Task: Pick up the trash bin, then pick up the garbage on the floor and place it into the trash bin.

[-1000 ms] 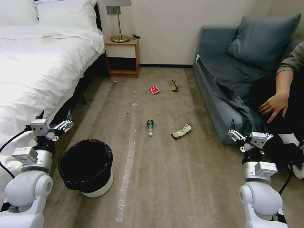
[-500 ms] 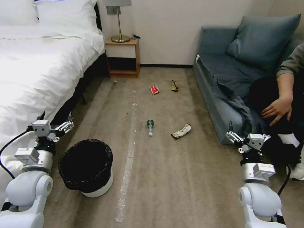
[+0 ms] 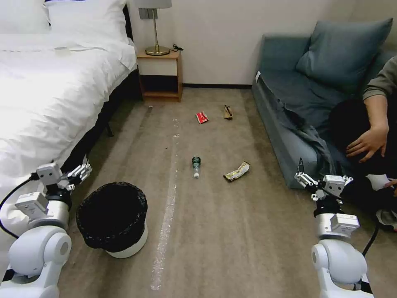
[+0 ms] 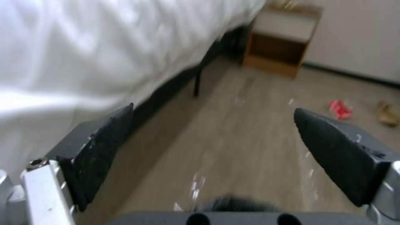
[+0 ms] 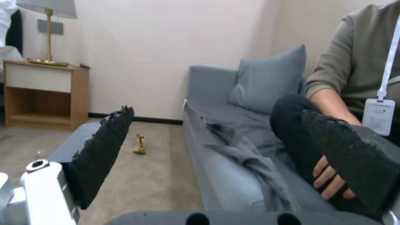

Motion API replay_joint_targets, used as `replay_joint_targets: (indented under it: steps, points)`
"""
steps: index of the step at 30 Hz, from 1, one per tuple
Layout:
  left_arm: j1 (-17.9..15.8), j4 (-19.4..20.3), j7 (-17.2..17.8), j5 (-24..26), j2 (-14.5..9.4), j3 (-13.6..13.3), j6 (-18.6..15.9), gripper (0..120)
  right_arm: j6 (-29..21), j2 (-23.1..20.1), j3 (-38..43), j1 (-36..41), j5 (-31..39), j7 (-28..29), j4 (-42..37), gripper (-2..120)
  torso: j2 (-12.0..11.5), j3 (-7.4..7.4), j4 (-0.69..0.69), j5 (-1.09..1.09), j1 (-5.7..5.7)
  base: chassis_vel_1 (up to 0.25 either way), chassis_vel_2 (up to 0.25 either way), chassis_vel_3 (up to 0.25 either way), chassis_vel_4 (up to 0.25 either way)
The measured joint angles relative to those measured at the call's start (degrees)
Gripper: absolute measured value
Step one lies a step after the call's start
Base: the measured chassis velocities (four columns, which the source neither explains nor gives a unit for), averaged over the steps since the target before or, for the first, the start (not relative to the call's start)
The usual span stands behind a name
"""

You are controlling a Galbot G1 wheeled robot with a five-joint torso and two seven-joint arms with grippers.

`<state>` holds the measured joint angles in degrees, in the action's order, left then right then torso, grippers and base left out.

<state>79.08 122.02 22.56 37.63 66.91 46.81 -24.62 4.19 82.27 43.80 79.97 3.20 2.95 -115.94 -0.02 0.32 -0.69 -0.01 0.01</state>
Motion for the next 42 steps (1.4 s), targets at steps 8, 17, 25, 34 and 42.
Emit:
replay_joint_targets:
  steps: [8,17,25,34,42]
  points:
    - [-0.24,-2.46,5.34,4.88,0.87,-0.23,-5.96,100,0.04,0.52,-0.11,0.15,-0.17,-0.12,-0.31,100,0.00,0.00,0.00,0.00,0.00,0.000,0.000,0.000,0.000]
    - [-1.08,-7.50,8.32,8.60,2.47,-0.76,-8.16,100,0.60,1.03,0.05,0.25,-0.47,-0.24,-0.27,100,0.00,0.00,0.00,0.00,0.00,0.000,0.000,0.000,0.000]
    - [-1.04,-11.38,8.02,9.53,4.39,-0.92,-8.28,100,0.73,1.43,-0.08,0.04,-0.80,-0.32,-0.15,100,0.00,0.00,0.00,0.00,0.00,0.000,0.000,0.000,0.000]
    - [-0.86,-12.95,5.68,10.79,5.86,-1.89,-7.97,97,0.96,1.54,-0.04,0.06,-0.91,-0.38,0.06,100,0.00,0.00,0.00,0.00,0.00,0.000,0.000,0.000,0.000]
    - [-0.34,-14.05,3.90,11.85,6.64,-2.10,-7.87,74,1.17,1.52,-0.03,0.14,-0.90,-0.38,0.29,100,0.00,0.00,0.00,0.00,0.00,0.000,0.000,0.000,0.000]
